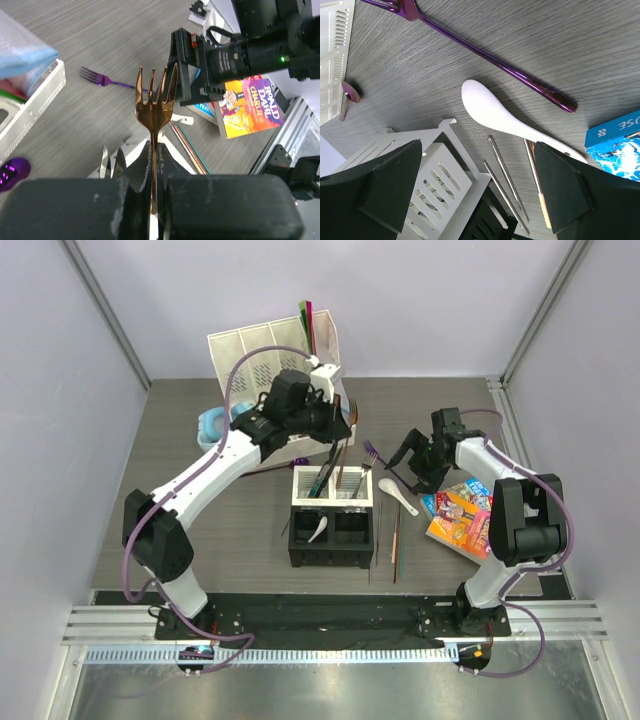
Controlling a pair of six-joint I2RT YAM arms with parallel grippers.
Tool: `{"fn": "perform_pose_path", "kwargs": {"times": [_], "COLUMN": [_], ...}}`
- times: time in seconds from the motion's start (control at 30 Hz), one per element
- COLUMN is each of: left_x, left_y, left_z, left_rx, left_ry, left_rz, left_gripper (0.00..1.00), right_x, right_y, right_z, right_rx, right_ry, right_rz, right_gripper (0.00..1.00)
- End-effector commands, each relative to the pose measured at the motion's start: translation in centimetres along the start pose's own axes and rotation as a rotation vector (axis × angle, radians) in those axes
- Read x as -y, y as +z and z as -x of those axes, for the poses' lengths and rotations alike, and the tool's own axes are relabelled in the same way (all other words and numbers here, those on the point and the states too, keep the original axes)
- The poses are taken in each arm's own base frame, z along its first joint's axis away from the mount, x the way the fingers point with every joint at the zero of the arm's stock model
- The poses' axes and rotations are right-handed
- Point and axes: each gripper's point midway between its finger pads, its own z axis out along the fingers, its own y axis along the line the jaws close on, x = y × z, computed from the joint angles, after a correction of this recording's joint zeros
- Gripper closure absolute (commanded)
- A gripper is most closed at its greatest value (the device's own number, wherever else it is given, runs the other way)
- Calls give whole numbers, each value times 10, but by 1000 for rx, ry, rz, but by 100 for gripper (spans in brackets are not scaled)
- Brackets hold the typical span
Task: Sort the eating utensils into containers
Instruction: Place the fork in the storage box.
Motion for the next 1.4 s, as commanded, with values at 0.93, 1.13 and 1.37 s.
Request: {"fn": "perform_pose_path", "kwargs": {"times": [0.93,1.13,1.37], "left_x": [19,20,-1], "left_y": [32,25,-2], "left_z": [-54,-44,-19], "left_rx": [-75,-60,-10], "left_ry": [80,99,174], "left_rz": [-69,-53,107], "left_gripper": [82,73,71], "right_x": [-1,-1,-2], "right_y": [4,4,3], "right_z": [-1,0,0], "right_rx": [-17,-13,-9], "right_ry": [-12,-9,-11], "right_rz": [16,17,17], "right_gripper": [0,0,0]}}
